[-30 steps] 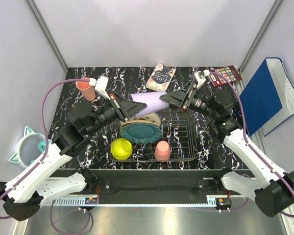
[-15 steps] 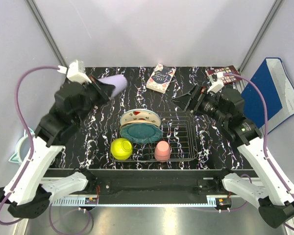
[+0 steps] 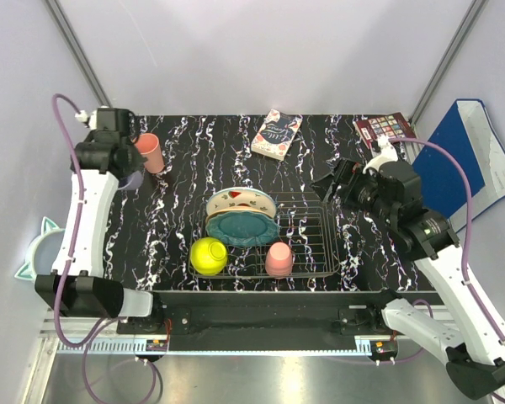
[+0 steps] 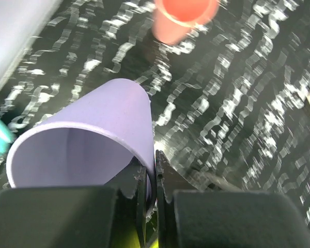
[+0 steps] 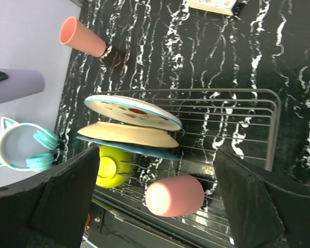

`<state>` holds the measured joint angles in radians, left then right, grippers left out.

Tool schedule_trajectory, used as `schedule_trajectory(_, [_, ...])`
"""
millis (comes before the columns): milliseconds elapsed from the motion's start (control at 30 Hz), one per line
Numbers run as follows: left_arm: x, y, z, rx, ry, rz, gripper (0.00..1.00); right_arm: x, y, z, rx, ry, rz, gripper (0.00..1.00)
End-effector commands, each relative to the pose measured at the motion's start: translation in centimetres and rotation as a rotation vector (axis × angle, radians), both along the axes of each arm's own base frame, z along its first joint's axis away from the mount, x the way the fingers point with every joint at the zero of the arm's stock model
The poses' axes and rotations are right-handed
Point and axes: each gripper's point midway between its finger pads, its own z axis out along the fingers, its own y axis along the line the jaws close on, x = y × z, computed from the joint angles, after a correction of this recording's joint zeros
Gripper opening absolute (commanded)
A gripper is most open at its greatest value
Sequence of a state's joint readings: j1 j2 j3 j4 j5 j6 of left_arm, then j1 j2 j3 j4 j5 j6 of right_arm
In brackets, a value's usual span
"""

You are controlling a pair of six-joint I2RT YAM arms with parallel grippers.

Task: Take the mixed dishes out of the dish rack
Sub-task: Place the cup at the center of the board.

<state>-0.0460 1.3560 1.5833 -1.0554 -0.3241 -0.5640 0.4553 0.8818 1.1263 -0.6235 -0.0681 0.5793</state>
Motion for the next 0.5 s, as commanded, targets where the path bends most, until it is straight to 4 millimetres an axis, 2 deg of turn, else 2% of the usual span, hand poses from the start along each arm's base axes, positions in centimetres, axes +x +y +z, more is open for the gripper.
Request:
schedule_trajectory(0, [1.9, 2.6, 2.1, -0.001, -0.058, 0.025, 0.0, -0.4, -1.6, 1.1, -0.043, -0.047, -0.046, 1.0])
schedule_trajectory(167, [3.8, 5.0, 0.4, -0.029, -0.013, 0.097, 0.0, -1.1, -2.0, 1.1, -0.053, -0.042, -0.043, 1.0])
schedule_trajectory(200, [4.5, 5.2, -0.8, -0.047, 0.018, 0.1, 0.0, -1.1, -2.5, 1.0, -0.064, -0.041, -0.069, 1.0])
schedule_trajectory(233, [4.8, 5.8, -1.1, -0.054, 0.023, 0.117, 0.0, -1.3, -2.7, 1.1, -0.064, -0.046, -0.072, 1.0])
schedule_trajectory(467, [8.1, 7.1, -5.2, -0.093, 0.103, 0.153, 0.0, -1.7, -3.1, -0.2, -0.063, -0.023, -0.087, 1.0])
